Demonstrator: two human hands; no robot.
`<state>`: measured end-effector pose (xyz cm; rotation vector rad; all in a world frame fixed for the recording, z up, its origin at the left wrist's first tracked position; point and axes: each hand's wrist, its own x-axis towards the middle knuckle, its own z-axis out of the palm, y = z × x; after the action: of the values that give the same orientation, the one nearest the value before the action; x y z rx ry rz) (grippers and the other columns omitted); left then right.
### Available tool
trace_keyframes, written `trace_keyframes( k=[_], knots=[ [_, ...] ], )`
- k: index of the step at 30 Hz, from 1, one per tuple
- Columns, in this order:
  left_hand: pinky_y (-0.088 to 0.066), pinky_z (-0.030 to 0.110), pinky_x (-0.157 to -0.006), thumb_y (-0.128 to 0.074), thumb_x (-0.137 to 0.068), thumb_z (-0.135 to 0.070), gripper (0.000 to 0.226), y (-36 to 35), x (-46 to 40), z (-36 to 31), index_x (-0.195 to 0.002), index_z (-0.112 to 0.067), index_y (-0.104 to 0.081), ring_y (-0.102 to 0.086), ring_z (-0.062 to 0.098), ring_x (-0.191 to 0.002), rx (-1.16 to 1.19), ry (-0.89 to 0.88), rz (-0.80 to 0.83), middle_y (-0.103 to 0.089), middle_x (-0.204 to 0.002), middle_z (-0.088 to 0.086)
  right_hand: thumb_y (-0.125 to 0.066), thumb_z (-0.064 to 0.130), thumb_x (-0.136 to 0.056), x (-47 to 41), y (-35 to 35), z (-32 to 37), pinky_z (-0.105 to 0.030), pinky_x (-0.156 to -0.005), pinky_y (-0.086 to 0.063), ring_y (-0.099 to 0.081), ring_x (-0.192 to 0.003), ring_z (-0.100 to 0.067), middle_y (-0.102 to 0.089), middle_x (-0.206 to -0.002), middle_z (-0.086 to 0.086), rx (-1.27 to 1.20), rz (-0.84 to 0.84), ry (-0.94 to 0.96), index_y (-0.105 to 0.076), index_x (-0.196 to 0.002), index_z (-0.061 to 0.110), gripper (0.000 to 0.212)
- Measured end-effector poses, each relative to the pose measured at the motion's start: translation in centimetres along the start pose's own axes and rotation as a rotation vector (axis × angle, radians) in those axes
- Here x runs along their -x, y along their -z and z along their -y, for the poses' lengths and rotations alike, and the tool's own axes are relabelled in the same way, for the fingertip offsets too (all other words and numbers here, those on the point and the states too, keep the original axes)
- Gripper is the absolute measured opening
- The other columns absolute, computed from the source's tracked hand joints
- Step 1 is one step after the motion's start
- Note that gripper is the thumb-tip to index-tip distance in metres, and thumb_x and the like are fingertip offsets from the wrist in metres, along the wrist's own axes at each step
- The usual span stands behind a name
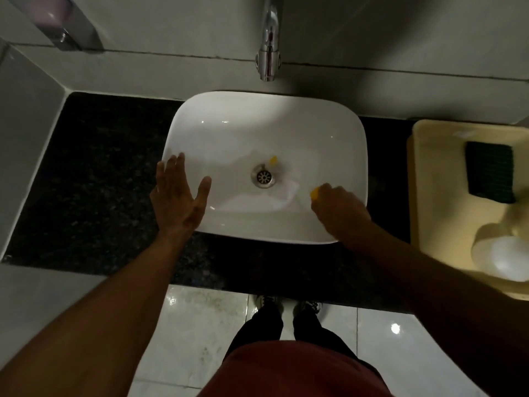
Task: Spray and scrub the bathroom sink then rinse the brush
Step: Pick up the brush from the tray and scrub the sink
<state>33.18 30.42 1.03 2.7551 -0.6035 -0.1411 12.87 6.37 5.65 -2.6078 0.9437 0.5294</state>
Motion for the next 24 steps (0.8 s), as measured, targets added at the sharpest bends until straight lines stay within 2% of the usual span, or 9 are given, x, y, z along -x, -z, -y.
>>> trace_keyframes(
  k=[2, 5, 8, 10, 13, 17, 20, 22, 24],
  knots=[
    [-0.025, 0.054, -0.114, -0.026, -0.09, -0.07, 0.081, 0.0, 0.1, -0.1, -0.157, -0.027, -0.014, -0.01, 0.026, -0.154, 0.018, -0.006, -0.011, -0.018, -0.165, 0.002, -0.041, 0.02, -0.1, 2.7, -0.9, 0.3, -0.047, -0.081, -0.051, -0.064, -0.101, -0.04, -0.062, -0.107, -0.017, 0.015, 0.022, 0.03, -0.051, -0.11, 0.004, 0.021],
    [-0.026, 0.055, -0.115, -0.027, -0.089, -0.069, 0.08, 0.1, 0.1, -0.3, -0.157, -0.027, -0.016, -0.01, 0.026, -0.154, 0.029, -0.001, -0.009, -0.019, -0.165, 0.001, -0.04, 0.021, -0.101, 4.1, -1.3, 3.1, -0.042, -0.08, -0.05, -0.064, -0.101, -0.037, -0.064, -0.108, -0.014, -0.028, 0.049, 0.074, -0.053, -0.11, 0.006, 0.022],
    [-0.026, 0.056, -0.115, -0.025, -0.088, -0.071, 0.082, 0.1, 0.0, -0.3, -0.157, -0.026, -0.017, -0.01, 0.026, -0.153, 0.019, -0.008, -0.004, -0.019, -0.165, 0.0, -0.039, 0.018, -0.099, 1.5, -0.5, 6.0, -0.037, -0.073, -0.043, -0.065, -0.101, -0.037, -0.065, -0.109, -0.015, -0.078, 0.062, 0.068, -0.056, -0.107, 0.007, 0.022],
    [-0.026, 0.056, -0.115, -0.023, -0.088, -0.071, 0.084, 0.1, -0.1, -0.4, -0.157, -0.025, -0.017, -0.011, 0.026, -0.153, 0.02, -0.01, -0.008, -0.019, -0.165, 0.0, -0.039, 0.019, -0.099, -1.0, 0.2, 6.9, -0.036, -0.072, -0.041, -0.065, -0.103, -0.036, -0.066, -0.113, -0.014, -0.073, -0.012, 0.056, -0.058, -0.111, 0.008, 0.025],
    [-0.025, 0.055, -0.115, -0.024, -0.088, -0.07, 0.083, -0.1, 0.1, -0.3, -0.157, -0.024, -0.016, -0.012, 0.026, -0.153, 0.018, -0.003, -0.022, -0.019, -0.165, 0.001, -0.043, 0.016, -0.096, -3.2, 2.0, 5.7, -0.039, -0.084, -0.047, -0.062, -0.11, -0.036, -0.064, -0.118, -0.013, -0.095, -0.078, -0.004, -0.06, -0.116, 0.008, 0.026],
    [-0.023, 0.056, -0.115, -0.027, -0.09, -0.068, 0.081, -0.2, 0.0, -0.2, -0.157, -0.024, -0.016, -0.011, 0.027, -0.153, 0.037, -0.012, -0.025, -0.019, -0.165, 0.002, -0.045, 0.011, -0.093, -1.4, 2.7, 1.4, -0.039, -0.078, -0.047, -0.064, -0.103, -0.039, -0.066, -0.106, -0.016, -0.053, -0.077, -0.077, -0.063, -0.097, 0.009, 0.018],
    [-0.016, 0.06, -0.117, -0.029, -0.092, -0.066, 0.078, 0.0, 0.3, -0.4, -0.156, -0.026, -0.016, -0.012, 0.029, -0.153, 0.019, -0.011, -0.021, -0.02, -0.165, 0.005, -0.047, 0.006, -0.092, 2.1, 0.7, 0.2, -0.04, -0.072, -0.048, -0.065, -0.097, -0.039, -0.063, -0.102, -0.017, 0.033, 0.009, 0.044, -0.055, -0.086, 0.012, 0.012],
    [-0.008, 0.063, -0.118, -0.03, -0.093, -0.063, 0.074, 0.2, 0.3, -1.3, -0.156, -0.025, -0.018, -0.017, 0.029, -0.152, -0.005, 0.021, -0.067, -0.021, -0.164, 0.006, -0.046, 0.008, -0.095, 2.9, -0.9, 0.3, -0.041, -0.076, -0.048, -0.063, -0.097, -0.036, -0.059, -0.105, -0.018, -0.222, 0.058, 0.049, -0.056, -0.094, 0.006, 0.01],
    [-0.01, 0.063, -0.119, -0.037, -0.094, -0.058, 0.07, 1.4, -0.8, -3.9, -0.152, -0.02, -0.029, -0.031, 0.029, -0.146, 0.107, 0.044, -0.165, -0.034, -0.158, 0.009, -0.047, 0.024, -0.101, 3.0, -0.3, 1.3, -0.037, -0.07, -0.045, -0.062, -0.08, -0.028, -0.058, -0.092, -0.015, -0.72, 0.087, -0.085, -0.059, -0.1, 0.002, 0.024]
  ],
)
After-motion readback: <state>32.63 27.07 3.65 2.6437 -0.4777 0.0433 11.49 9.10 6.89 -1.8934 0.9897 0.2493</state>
